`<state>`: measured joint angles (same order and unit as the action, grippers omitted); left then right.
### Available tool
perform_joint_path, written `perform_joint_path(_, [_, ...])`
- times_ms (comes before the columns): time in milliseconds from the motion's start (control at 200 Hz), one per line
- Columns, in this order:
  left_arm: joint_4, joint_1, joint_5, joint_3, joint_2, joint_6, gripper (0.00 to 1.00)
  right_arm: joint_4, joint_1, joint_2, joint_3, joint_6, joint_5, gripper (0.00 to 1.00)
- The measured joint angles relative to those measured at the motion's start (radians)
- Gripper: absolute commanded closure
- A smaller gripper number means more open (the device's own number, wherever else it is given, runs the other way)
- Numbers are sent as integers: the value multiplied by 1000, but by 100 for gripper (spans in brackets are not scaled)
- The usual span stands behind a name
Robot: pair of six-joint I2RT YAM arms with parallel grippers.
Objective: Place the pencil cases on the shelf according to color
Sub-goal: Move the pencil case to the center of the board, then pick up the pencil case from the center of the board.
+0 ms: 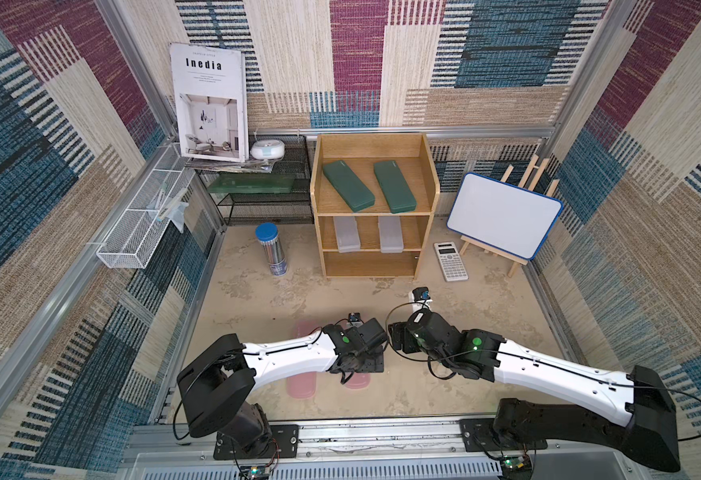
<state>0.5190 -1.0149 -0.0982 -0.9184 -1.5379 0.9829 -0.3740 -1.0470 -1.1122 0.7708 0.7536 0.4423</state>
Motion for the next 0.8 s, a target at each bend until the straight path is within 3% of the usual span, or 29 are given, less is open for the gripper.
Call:
perform_joint_path(306, [124, 13, -137, -55, 215, -52, 1, 18, -15, -26, -4, 47, -41, 5])
perform_joint_path(531, [235, 123, -204, 107, 435, -68, 1, 55, -126, -263, 78, 149, -77, 3])
perform_joint_path(801, [305, 312, -193, 240, 644, -97, 1, 22, -222, -541, 258, 269, -101, 1])
